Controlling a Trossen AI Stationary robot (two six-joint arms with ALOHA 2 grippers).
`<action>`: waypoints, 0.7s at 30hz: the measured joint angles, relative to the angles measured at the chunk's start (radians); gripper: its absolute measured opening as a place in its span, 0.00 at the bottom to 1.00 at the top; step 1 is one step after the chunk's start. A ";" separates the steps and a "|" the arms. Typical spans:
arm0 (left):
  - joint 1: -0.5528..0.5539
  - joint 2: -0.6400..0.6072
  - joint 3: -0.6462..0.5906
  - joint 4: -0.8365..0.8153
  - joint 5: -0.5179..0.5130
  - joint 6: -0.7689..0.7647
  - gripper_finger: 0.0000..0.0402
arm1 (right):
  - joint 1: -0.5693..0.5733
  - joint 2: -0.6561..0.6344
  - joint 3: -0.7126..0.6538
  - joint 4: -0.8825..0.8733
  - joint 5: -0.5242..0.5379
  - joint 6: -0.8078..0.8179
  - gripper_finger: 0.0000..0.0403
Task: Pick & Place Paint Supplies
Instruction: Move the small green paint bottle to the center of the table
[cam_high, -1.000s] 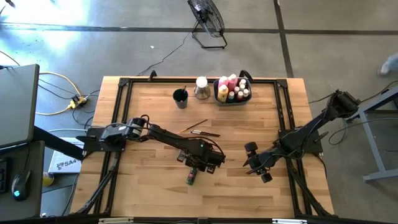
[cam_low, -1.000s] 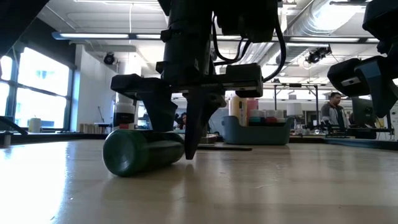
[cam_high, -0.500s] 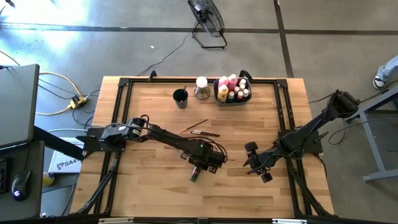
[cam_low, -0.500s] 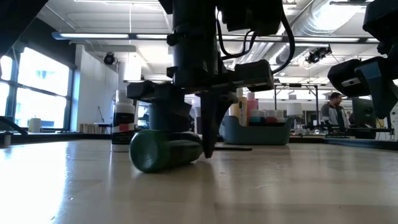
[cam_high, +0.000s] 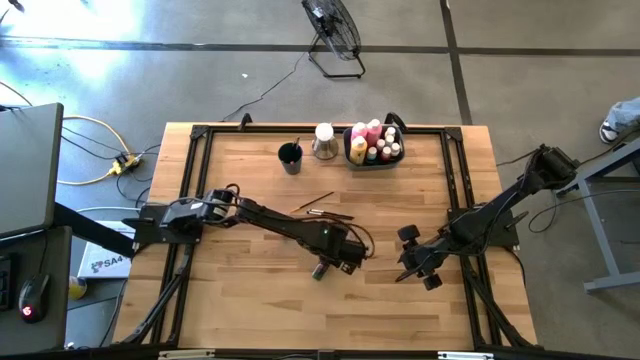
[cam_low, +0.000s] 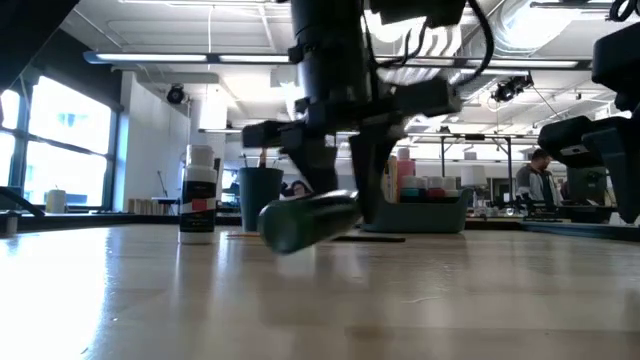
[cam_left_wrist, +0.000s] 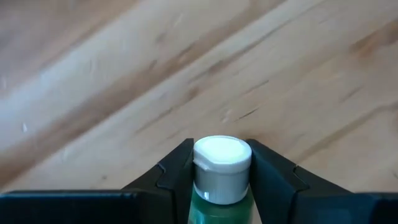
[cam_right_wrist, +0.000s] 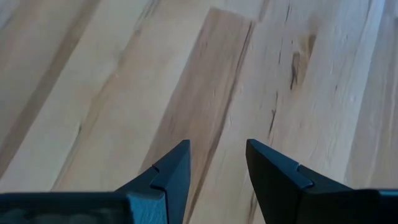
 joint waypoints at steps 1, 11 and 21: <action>0.001 0.000 0.017 -0.005 -0.012 0.013 0.32 | 0.000 0.000 0.000 -0.004 0.000 0.001 0.37; 0.008 0.001 0.242 -0.057 -0.272 0.204 0.32 | 0.000 -0.075 0.000 -0.051 -0.010 0.003 0.37; 0.008 0.001 0.316 -0.018 -0.643 0.372 0.31 | 0.000 -0.266 0.000 -0.143 -0.011 0.058 0.37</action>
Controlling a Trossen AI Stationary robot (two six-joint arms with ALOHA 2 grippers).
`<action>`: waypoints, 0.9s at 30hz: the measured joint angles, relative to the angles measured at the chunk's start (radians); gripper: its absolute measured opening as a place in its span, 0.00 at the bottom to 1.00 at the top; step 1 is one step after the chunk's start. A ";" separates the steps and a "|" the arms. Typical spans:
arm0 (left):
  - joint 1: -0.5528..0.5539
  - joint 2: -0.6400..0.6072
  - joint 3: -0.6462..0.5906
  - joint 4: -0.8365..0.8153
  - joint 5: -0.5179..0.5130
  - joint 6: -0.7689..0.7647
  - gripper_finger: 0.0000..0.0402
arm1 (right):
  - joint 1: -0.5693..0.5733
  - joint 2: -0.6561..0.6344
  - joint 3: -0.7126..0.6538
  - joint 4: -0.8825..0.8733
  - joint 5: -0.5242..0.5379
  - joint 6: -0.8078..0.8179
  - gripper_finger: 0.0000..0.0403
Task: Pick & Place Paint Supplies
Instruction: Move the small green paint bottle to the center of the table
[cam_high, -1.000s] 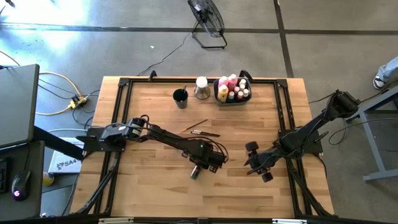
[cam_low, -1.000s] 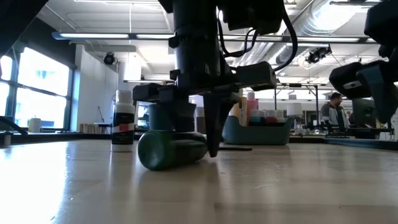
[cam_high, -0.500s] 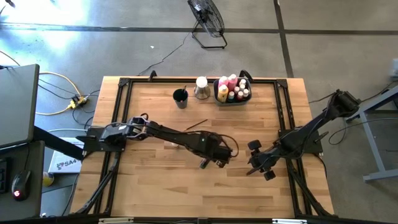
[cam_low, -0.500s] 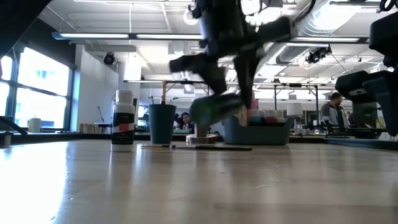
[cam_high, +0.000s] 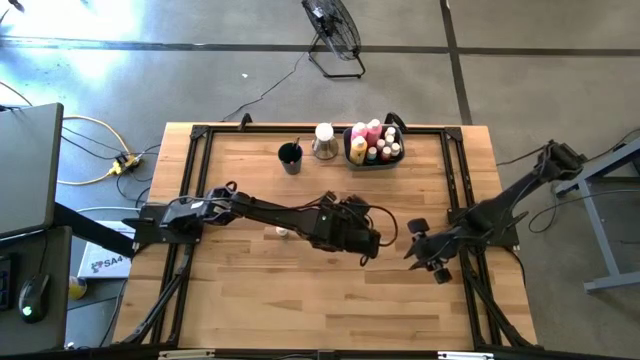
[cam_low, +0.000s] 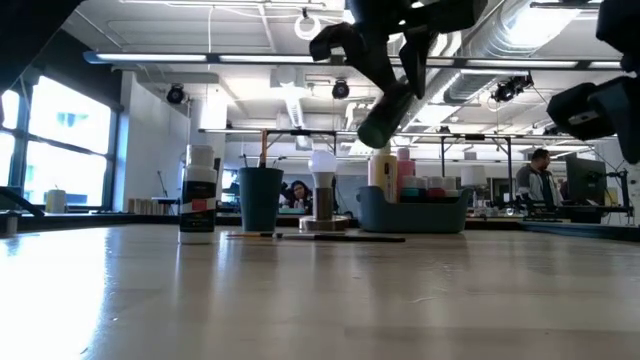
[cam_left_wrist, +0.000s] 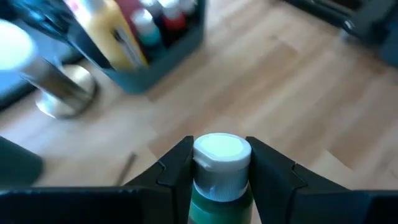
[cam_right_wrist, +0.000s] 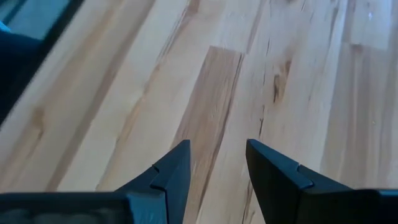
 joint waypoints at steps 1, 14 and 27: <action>0.000 0.000 -0.007 0.005 -0.025 0.001 0.30 | 0.000 -0.018 0.000 -0.007 0.000 0.009 0.37; -0.007 0.002 -0.192 0.262 -0.227 -0.002 0.30 | 0.000 -0.171 0.000 -0.048 -0.024 0.041 0.37; -0.052 0.001 -0.368 0.701 -0.369 0.001 0.30 | 0.000 -0.191 0.000 -0.048 -0.023 0.038 0.37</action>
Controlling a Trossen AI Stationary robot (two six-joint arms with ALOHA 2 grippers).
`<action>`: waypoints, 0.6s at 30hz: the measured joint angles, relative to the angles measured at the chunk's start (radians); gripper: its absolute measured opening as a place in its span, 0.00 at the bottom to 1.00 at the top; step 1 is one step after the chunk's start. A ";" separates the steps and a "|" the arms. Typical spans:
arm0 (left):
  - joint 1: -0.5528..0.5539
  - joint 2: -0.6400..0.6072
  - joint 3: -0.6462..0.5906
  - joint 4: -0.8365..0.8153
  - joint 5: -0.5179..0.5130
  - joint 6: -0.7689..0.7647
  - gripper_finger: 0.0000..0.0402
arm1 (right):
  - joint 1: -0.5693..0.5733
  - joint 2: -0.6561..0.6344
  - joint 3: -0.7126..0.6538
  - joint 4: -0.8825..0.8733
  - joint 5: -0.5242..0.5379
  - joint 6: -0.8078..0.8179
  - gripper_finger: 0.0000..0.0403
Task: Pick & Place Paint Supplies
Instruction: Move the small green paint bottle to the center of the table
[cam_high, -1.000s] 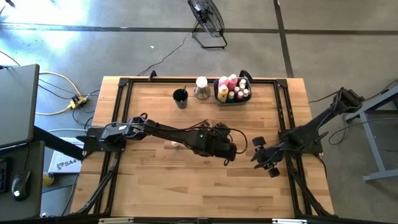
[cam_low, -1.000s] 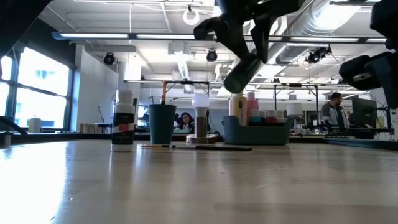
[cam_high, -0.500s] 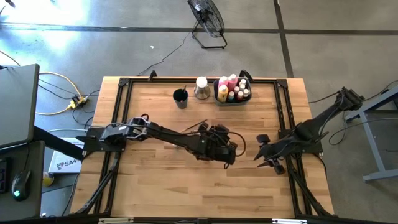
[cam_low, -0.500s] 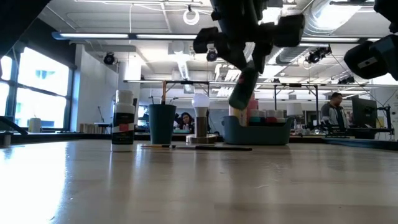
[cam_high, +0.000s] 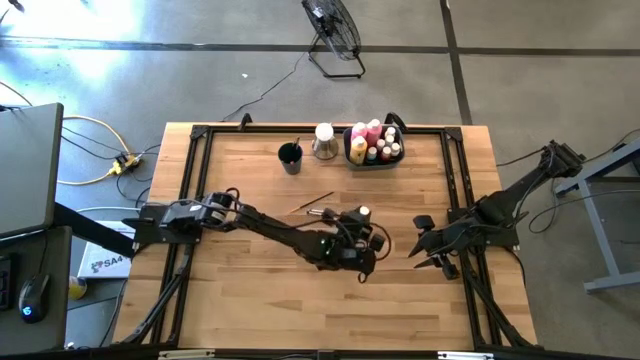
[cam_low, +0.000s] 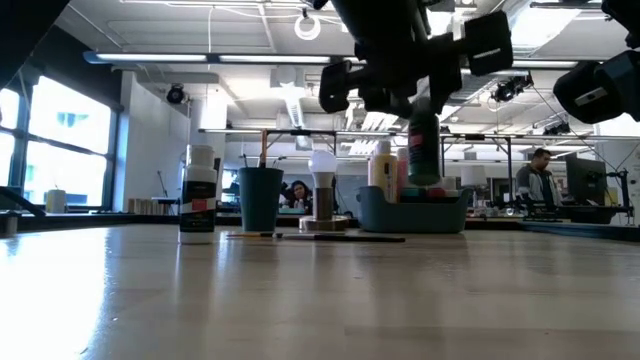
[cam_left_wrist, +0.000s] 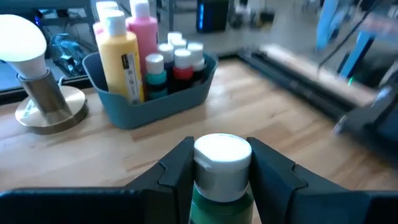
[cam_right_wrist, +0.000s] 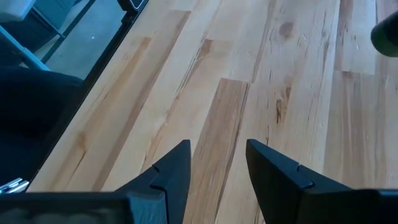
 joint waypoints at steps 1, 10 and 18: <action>-0.008 -0.001 -0.016 0.039 -0.018 0.000 0.30 | 0.000 0.000 0.000 0.000 0.000 0.000 0.37; -0.070 -0.002 -0.155 0.276 -0.153 0.101 0.30 | 0.000 0.000 0.000 0.003 0.008 -0.001 0.37; -0.084 -0.002 -0.224 0.328 -0.126 0.100 0.30 | 0.000 0.000 0.000 0.050 0.008 -0.005 0.37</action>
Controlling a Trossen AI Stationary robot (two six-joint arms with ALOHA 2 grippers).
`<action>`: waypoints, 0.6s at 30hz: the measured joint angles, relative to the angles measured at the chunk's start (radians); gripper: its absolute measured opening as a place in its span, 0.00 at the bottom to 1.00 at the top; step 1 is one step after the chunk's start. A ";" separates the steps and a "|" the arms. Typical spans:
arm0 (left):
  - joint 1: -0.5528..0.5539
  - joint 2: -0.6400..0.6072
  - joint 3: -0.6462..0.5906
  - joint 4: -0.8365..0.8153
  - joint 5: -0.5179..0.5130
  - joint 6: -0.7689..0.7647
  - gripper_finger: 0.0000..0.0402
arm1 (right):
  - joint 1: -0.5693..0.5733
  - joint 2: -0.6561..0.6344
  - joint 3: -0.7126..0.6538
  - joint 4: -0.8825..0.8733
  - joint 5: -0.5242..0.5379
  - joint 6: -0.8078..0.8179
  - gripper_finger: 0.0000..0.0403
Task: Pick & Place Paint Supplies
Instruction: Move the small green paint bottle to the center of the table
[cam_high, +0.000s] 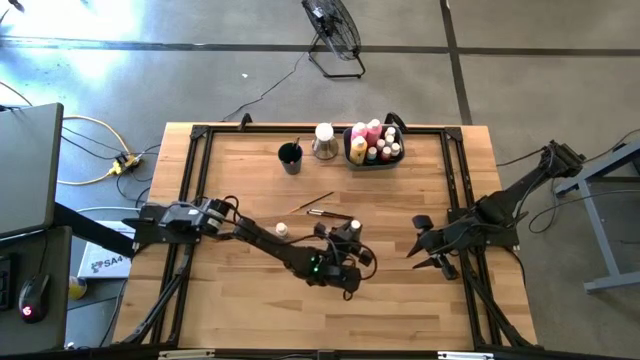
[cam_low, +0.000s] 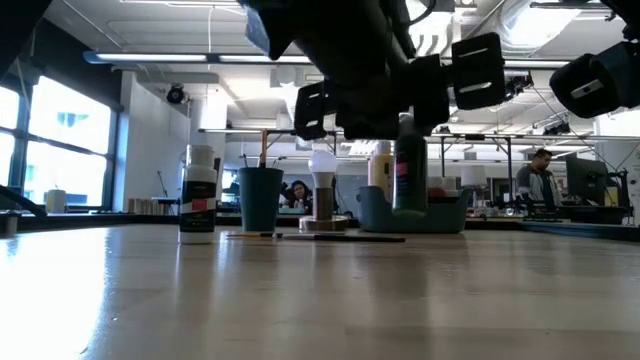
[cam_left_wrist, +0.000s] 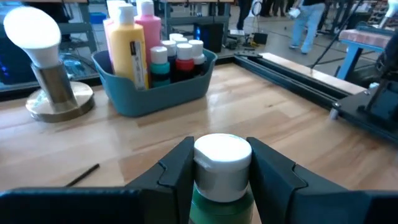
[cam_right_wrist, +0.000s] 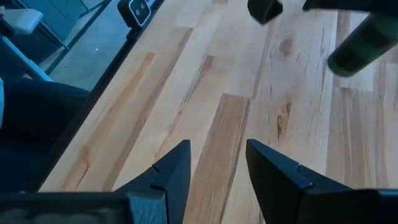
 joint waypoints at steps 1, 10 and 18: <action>-0.001 0.000 -0.009 0.013 0.005 0.001 0.30 | 0.000 0.000 0.000 0.005 0.000 -0.004 0.37; -0.010 0.001 -0.079 0.091 0.001 0.000 0.30 | 0.000 0.000 0.000 0.039 0.003 -0.022 0.37; -0.009 0.039 -0.110 0.119 -0.066 0.002 0.30 | 0.000 0.000 0.000 0.048 0.053 -0.027 0.37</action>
